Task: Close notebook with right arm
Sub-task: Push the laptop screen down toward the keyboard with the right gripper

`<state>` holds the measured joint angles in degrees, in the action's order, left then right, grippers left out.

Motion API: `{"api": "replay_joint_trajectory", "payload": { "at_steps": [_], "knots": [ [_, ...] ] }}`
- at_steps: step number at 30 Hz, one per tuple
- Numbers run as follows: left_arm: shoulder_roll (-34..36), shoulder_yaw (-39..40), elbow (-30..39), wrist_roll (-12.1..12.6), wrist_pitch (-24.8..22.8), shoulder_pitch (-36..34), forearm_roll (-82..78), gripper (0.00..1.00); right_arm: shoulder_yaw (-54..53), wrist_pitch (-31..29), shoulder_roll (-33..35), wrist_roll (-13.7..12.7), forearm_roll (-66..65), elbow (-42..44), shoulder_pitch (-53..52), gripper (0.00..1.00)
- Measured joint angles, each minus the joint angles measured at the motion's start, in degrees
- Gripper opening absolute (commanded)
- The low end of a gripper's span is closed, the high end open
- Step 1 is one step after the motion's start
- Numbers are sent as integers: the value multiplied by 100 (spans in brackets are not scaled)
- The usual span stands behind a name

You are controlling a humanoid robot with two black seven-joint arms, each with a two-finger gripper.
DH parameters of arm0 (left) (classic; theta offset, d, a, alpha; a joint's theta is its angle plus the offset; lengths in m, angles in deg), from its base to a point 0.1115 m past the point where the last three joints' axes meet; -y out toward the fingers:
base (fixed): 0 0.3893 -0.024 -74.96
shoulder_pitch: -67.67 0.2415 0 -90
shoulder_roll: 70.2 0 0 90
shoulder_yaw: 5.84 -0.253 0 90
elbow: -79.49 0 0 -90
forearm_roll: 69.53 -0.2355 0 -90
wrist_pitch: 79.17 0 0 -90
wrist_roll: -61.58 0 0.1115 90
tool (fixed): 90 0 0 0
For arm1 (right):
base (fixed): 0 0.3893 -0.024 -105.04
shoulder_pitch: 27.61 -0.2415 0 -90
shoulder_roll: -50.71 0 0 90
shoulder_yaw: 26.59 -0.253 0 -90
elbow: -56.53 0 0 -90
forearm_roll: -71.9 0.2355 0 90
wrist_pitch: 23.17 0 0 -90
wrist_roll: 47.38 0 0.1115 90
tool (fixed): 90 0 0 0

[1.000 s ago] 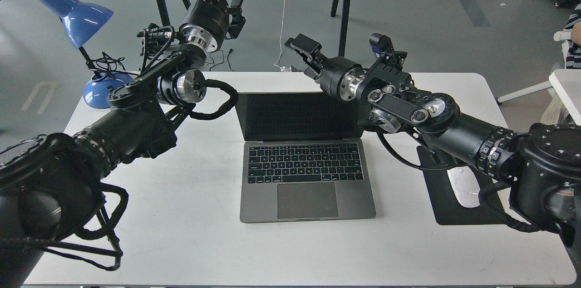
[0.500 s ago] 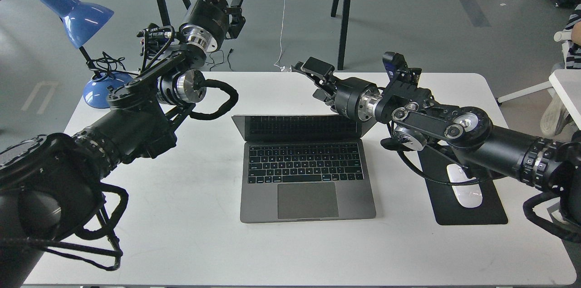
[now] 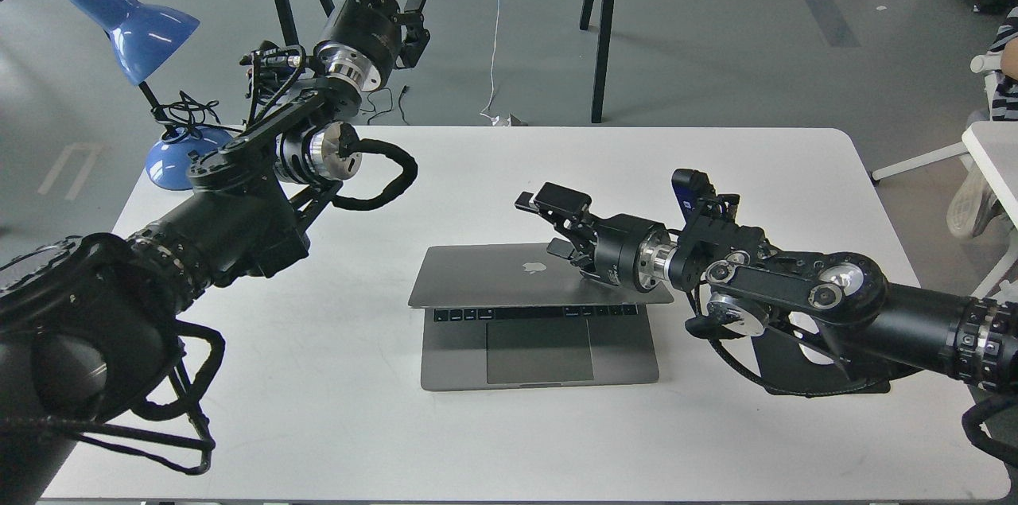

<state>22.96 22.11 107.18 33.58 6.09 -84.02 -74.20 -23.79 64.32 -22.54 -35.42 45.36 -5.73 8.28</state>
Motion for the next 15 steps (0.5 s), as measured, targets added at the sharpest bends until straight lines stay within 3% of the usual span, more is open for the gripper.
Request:
{"api": "replay_joint_trajectory", "payload": {
  "at_steps": [15],
  "knots": [
    [0,0,0,0,0,0,-1,100,343,77,-37,-10,-9,10,643,100]
  ]
}}
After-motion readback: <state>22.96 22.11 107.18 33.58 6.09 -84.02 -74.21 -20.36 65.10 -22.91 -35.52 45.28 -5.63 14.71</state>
